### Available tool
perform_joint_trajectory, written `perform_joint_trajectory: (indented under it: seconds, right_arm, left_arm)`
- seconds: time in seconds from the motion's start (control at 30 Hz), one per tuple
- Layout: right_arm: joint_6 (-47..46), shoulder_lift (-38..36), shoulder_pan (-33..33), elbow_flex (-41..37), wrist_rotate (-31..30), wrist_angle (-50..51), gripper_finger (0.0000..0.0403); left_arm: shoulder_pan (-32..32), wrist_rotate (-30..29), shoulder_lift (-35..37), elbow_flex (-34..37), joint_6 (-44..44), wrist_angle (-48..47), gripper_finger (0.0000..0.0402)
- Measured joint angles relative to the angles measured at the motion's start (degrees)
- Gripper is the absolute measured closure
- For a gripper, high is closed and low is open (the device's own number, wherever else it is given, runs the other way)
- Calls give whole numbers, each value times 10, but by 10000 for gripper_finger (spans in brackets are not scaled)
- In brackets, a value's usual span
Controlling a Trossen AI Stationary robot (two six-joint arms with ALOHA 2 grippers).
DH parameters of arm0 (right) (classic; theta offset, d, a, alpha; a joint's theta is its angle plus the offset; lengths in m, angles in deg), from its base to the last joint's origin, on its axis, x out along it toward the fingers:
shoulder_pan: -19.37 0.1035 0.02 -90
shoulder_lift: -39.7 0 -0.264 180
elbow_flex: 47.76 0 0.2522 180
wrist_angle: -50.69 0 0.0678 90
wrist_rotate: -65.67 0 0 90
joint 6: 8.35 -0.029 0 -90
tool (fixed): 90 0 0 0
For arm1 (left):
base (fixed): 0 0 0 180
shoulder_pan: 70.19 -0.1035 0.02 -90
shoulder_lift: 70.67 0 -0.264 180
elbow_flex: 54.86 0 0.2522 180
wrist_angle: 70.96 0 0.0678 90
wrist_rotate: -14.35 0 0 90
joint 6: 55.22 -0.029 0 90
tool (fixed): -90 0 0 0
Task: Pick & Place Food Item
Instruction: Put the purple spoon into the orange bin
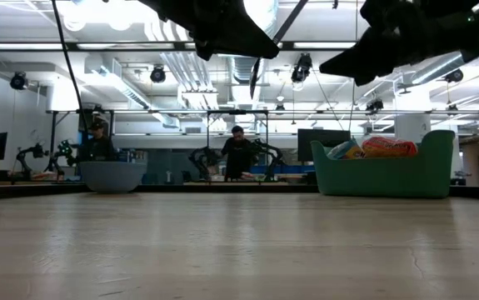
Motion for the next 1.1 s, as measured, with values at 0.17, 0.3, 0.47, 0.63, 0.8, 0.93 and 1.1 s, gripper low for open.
perform_joint_trajectory:
  seconds: [0.17,0.3,0.47,0.63,0.8,0.93,1.1]
  right_arm:
    - [40,0,0,0,0,20,368]
    - [20,0,0,0,0,22,345]
    - [13,0,0,0,0,20,264]
    - [8,0,0,0,0,19,173]
    - [-8,0,0,0,0,19,107]
    - [-2,0,0,0,0,19,72]
    - [-1,0,0,0,0,19,43]
  left_arm:
    - [0,0,0,0,0,0,384]
    - [0,0,0,0,1,0,384]
    - [0,0,0,0,2,0,384]
    - [0,0,0,0,2,0,384]
    - [0,0,0,0,2,0,384]
    - [0,0,0,0,1,0,384]
    - [0,0,0,0,1,0,384]
